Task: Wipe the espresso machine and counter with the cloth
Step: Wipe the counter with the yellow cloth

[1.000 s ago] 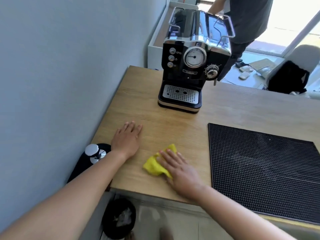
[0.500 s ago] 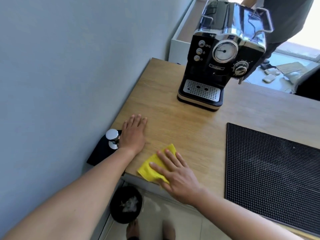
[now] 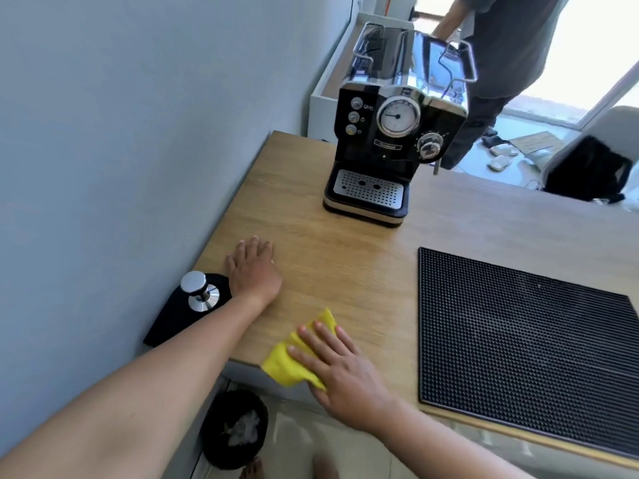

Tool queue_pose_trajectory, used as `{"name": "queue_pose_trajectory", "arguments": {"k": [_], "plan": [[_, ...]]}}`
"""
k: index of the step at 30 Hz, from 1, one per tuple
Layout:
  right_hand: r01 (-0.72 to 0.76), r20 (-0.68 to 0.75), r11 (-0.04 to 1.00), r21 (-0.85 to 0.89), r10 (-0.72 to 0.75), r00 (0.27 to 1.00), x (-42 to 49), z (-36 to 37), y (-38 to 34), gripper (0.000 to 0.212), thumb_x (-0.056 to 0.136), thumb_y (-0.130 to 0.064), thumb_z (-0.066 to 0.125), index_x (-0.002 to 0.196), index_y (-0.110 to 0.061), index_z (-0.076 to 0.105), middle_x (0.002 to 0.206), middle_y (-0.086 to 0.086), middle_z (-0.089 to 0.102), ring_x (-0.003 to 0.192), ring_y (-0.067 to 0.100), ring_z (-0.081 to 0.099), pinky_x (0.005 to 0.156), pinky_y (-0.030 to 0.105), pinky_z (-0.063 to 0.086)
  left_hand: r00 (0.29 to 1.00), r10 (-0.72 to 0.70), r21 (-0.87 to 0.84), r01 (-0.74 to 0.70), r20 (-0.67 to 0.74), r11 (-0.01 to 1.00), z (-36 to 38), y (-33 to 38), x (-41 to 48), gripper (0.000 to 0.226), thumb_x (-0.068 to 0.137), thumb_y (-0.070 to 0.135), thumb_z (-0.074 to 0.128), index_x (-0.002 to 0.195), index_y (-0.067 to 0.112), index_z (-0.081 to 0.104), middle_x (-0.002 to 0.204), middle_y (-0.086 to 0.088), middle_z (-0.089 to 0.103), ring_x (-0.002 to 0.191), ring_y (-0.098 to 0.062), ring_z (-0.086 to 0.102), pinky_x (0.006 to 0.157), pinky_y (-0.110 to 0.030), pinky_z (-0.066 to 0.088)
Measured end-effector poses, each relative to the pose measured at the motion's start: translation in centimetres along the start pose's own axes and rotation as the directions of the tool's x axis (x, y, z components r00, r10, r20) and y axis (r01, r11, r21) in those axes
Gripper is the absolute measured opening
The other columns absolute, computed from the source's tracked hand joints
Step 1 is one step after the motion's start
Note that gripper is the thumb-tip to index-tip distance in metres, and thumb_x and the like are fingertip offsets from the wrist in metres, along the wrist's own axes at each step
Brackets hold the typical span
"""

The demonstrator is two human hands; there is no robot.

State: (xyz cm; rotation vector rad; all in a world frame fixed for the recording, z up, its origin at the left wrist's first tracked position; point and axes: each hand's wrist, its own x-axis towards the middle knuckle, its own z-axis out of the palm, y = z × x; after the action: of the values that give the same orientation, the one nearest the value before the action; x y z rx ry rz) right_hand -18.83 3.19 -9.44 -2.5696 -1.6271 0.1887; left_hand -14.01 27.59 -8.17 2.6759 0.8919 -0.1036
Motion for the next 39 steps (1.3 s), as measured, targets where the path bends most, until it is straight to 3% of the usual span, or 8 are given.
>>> {"name": "queue_pose_trajectory", "arguments": {"k": [4, 9, 16, 19, 25, 31, 34, 39], "plan": [[-0.298, -0.016, 0.953, 0.054, 0.299, 0.954, -1.0, -0.2, 6.5, 0.058, 0.092, -0.055, 0.033, 0.149, -0.041, 0.032, 0.161, -0.005, 0.018, 0.149, 0.025, 0.023, 0.120, 0.039, 0.011, 0.998, 0.054, 0.035, -0.054, 0.010, 0.998, 0.8, 0.0, 0.4, 0.053, 0.102, 0.032, 0.024, 0.154, 0.027, 0.015, 0.163, 0.001, 0.004, 0.150, -0.025, -0.001, 0.120, -0.047, 0.003], [-0.723, -0.022, 0.676, 0.140, 0.732, 0.681, 8.6, -2.5, 10.6, 0.062, 0.096, -0.059, 0.016, 0.154, -0.037, 0.018, 0.165, 0.000, 0.006, 0.152, 0.026, 0.000, 0.122, 0.046, -0.003, 0.992, 0.113, 0.102, -0.108, -0.047, 0.989, 2.0, -0.7, -0.3, 0.055, 0.101, 0.040, 0.012, 0.155, 0.028, 0.005, 0.163, 0.000, -0.002, 0.150, -0.023, -0.007, 0.121, -0.045, -0.001], [-0.202, 0.041, 0.978, 0.051, 0.200, 0.979, 5.6, -1.0, 5.2, 0.060, 0.096, -0.052, 0.030, 0.153, -0.042, 0.016, 0.164, -0.010, 0.009, 0.152, 0.020, 0.004, 0.123, 0.040, 0.000, 0.985, 0.131, 0.129, -0.117, -0.111, 0.985, 2.4, -0.8, -0.2, 0.054, 0.101, 0.037, 0.018, 0.154, 0.027, 0.015, 0.163, 0.000, 0.008, 0.150, -0.024, 0.001, 0.121, -0.045, 0.003], [-0.309, 0.000, 0.950, 0.032, 0.309, 0.951, 2.9, -0.8, 9.6, 0.061, 0.092, -0.053, 0.031, 0.152, -0.041, 0.023, 0.161, -0.009, 0.013, 0.151, 0.022, 0.015, 0.121, 0.039, 0.008, 0.984, 0.132, 0.110, -0.119, -0.122, 0.987, 2.5, -0.9, -0.3, 0.055, 0.100, 0.036, 0.017, 0.154, 0.026, 0.015, 0.163, 0.000, 0.009, 0.150, -0.024, 0.001, 0.121, -0.046, 0.003], [-0.767, -0.043, 0.631, 0.117, 0.775, 0.631, 13.2, -3.3, 13.0, 0.060, 0.099, -0.053, 0.020, 0.156, -0.033, 0.014, 0.165, -0.001, 0.005, 0.152, 0.025, -0.001, 0.122, 0.046, 0.002, 0.981, 0.134, 0.120, -0.117, -0.143, 0.986, 2.5, -0.8, -0.3, 0.054, 0.101, 0.035, 0.014, 0.154, 0.026, 0.013, 0.163, 0.000, 0.006, 0.150, -0.023, -0.002, 0.121, -0.046, 0.002], [-0.324, 0.038, 0.945, 0.048, 0.323, 0.946, 14.2, -2.2, 6.9, 0.065, 0.093, -0.057, 0.014, 0.155, -0.037, 0.011, 0.164, -0.008, 0.003, 0.152, 0.019, -0.002, 0.123, 0.041, -0.001, 0.983, 0.125, 0.084, -0.115, -0.131, 0.990, 2.1, -1.0, -0.2, 0.056, 0.100, 0.029, 0.024, 0.154, 0.018, 0.016, 0.162, 0.002, 0.011, 0.150, -0.018, 0.003, 0.121, -0.043, 0.005], [-0.142, 0.079, 0.990, 0.018, 0.140, 0.987, 9.6, -2.3, 9.4, 0.061, 0.095, -0.058, 0.015, 0.154, -0.043, 0.009, 0.163, -0.014, -0.001, 0.151, 0.014, -0.005, 0.122, 0.036, -0.002, 0.984, 0.148, 0.074, -0.141, -0.098, 0.987, 1.6, -2.1, -0.4, 0.055, 0.100, 0.027, 0.023, 0.154, 0.019, 0.015, 0.162, 0.004, 0.009, 0.150, -0.014, 0.003, 0.121, -0.042, 0.004], [-0.441, -0.014, 0.897, 0.014, 0.441, 0.897, 15.0, -2.9, 13.1, 0.062, 0.097, -0.056, 0.016, 0.155, -0.035, 0.014, 0.164, -0.005, 0.007, 0.152, 0.020, 0.003, 0.122, 0.039, 0.002, 0.980, 0.141, 0.111, -0.126, -0.139, 0.986, 2.4, -3.4, -2.2, 0.058, 0.098, 0.032, 0.013, 0.150, 0.015, 0.032, 0.158, 0.001, 0.027, 0.148, -0.021, 0.020, 0.118, -0.044, 0.016]]}}
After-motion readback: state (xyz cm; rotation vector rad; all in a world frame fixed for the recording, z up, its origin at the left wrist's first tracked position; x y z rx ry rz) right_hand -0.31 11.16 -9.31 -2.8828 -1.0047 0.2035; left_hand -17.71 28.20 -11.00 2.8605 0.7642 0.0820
